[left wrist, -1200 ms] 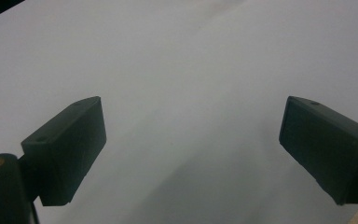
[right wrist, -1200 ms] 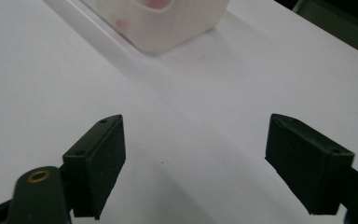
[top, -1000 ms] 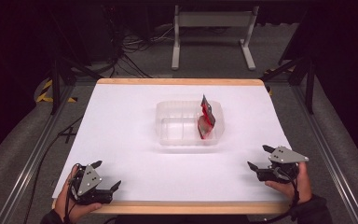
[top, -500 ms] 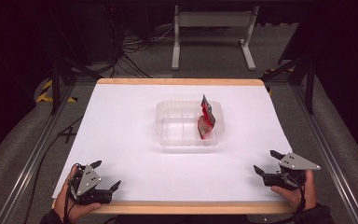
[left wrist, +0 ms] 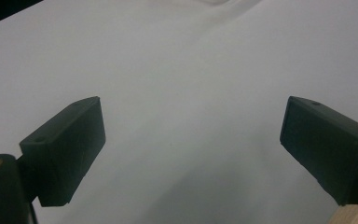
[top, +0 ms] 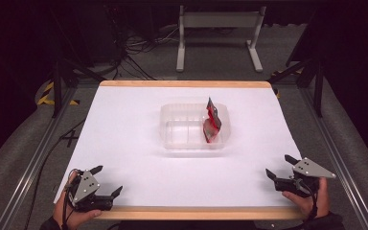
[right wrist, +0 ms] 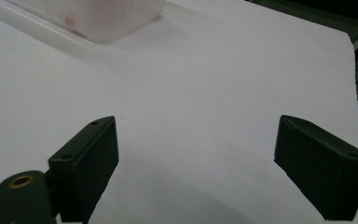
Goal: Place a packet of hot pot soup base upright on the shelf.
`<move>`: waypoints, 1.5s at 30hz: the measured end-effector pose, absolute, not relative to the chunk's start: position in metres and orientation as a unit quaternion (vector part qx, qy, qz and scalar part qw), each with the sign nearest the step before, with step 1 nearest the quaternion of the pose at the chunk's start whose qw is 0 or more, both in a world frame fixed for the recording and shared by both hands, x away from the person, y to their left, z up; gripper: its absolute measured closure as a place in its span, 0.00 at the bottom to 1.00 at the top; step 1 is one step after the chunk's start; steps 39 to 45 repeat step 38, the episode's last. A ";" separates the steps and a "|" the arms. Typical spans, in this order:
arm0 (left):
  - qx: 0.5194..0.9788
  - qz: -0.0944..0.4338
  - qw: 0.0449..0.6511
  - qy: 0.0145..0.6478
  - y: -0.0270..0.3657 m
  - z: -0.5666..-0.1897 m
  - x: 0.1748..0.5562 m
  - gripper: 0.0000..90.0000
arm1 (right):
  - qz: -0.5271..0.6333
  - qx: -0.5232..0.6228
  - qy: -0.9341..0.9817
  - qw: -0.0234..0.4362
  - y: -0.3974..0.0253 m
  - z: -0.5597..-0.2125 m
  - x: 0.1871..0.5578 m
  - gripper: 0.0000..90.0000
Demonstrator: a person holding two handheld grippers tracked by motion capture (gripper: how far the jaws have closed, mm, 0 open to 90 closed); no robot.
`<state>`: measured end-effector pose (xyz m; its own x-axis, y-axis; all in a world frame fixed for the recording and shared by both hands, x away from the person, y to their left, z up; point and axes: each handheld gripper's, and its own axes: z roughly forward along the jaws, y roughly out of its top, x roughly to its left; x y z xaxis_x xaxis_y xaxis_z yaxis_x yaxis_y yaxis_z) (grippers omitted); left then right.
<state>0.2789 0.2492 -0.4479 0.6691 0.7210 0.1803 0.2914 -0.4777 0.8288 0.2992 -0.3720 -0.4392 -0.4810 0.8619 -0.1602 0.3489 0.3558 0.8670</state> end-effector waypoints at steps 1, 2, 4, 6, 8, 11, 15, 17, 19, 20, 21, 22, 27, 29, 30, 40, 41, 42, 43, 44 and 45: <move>0.819 0.264 0.406 0.308 0.249 -0.448 0.279 0.08 | 0.404 0.399 0.759 0.319 -0.372 -0.439 0.299 0.16; 0.820 0.263 0.405 0.308 0.248 -0.448 0.279 0.08 | 0.406 0.398 0.758 0.321 -0.372 -0.439 0.299 0.16; 0.820 0.262 0.404 0.308 0.247 -0.449 0.279 0.08 | 0.406 0.399 0.756 0.321 -0.373 -0.439 0.299 0.16; 0.821 0.262 0.403 0.308 0.247 -0.449 0.280 0.08 | 0.410 0.401 0.753 0.322 -0.375 -0.439 0.299 0.16; 0.821 0.263 0.402 0.308 0.246 -0.449 0.280 0.08 | 0.414 0.401 0.751 0.321 -0.376 -0.438 0.299 0.16; 0.822 0.262 0.400 0.308 0.246 -0.450 0.280 0.08 | 0.414 0.401 0.750 0.324 -0.376 -0.438 0.299 0.16; 0.822 0.261 0.401 0.309 0.247 -0.450 0.281 0.08 | 0.415 0.402 0.749 0.324 -0.376 -0.437 0.299 0.16; 0.823 0.262 0.399 0.307 0.247 -0.450 0.281 0.08 | 0.413 0.401 0.751 0.324 -0.376 -0.437 0.299 0.16; 0.823 0.262 0.400 0.307 0.247 -0.450 0.281 0.08 | 0.412 0.401 0.751 0.324 -0.375 -0.437 0.299 0.16; 0.823 0.262 0.400 0.307 0.247 -0.450 0.281 0.08 | 0.412 0.401 0.751 0.324 -0.375 -0.437 0.299 0.16; 0.822 0.261 0.401 0.308 0.247 -0.450 0.281 0.08 | 0.411 0.401 0.752 0.325 -0.376 -0.437 0.299 0.16; 0.822 0.261 0.402 0.308 0.246 -0.450 0.281 0.08 | 0.411 0.401 0.752 0.325 -0.376 -0.437 0.299 0.16; 0.824 0.263 0.397 0.306 0.246 -0.450 0.281 0.08 | 0.412 0.400 0.751 0.326 -0.376 -0.437 0.299 0.16; 0.824 0.263 0.397 0.306 0.246 -0.450 0.281 0.08 | 0.410 0.399 0.752 0.328 -0.376 -0.437 0.299 0.16; 0.824 0.263 0.396 0.307 0.246 -0.450 0.281 0.08 | 0.410 0.398 0.752 0.328 -0.376 -0.437 0.299 0.16; 0.825 0.265 0.395 0.306 0.246 -0.450 0.282 0.08 | 0.412 0.393 0.754 0.328 -0.374 -0.437 0.299 0.16; 0.825 0.265 0.395 0.306 0.246 -0.450 0.282 0.08 | 0.412 0.393 0.754 0.328 -0.374 -0.437 0.299 0.16; 0.825 0.265 0.395 0.306 0.246 -0.450 0.282 0.08 | 0.412 0.393 0.754 0.328 -0.374 -0.437 0.299 0.16; 0.825 0.265 0.395 0.306 0.246 -0.450 0.282 0.08 | 0.412 0.393 0.754 0.328 -0.374 -0.437 0.299 0.16; 0.825 0.265 0.395 0.306 0.246 -0.450 0.282 0.08 | 0.412 0.393 0.754 0.328 -0.374 -0.437 0.299 0.16; 0.825 0.265 0.395 0.306 0.246 -0.450 0.282 0.08 | 0.412 0.393 0.754 0.328 -0.374 -0.437 0.299 0.16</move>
